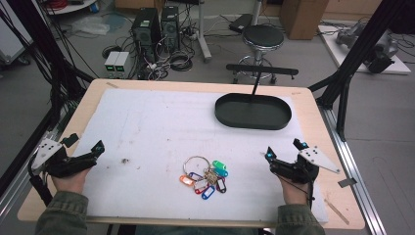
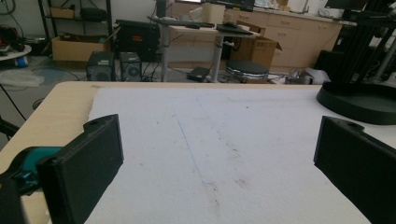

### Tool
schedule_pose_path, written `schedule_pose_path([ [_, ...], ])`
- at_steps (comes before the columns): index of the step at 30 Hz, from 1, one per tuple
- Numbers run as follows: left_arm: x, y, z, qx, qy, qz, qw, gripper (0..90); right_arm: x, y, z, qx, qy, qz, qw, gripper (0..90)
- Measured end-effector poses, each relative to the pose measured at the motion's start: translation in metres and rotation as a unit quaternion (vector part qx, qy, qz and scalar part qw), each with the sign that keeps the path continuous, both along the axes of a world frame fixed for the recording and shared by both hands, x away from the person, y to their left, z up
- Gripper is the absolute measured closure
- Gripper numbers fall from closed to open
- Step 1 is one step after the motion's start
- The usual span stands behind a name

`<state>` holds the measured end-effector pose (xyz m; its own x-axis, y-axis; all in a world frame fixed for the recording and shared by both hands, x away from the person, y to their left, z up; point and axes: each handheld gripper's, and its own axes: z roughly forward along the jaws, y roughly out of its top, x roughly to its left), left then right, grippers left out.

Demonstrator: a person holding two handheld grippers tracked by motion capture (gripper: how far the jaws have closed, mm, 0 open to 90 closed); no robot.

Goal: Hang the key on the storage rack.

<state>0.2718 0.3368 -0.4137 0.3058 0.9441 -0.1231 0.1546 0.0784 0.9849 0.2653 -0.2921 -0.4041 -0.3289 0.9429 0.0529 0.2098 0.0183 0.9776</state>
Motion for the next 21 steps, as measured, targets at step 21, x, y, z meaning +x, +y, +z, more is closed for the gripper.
schedule_pose_path([
  [21,0.001,0.0,0.0,0.0,0.0,-0.003,1.0,1.8,0.006,0.043,0.01,-0.046,0.063,0.101,0.9919,1.8],
])
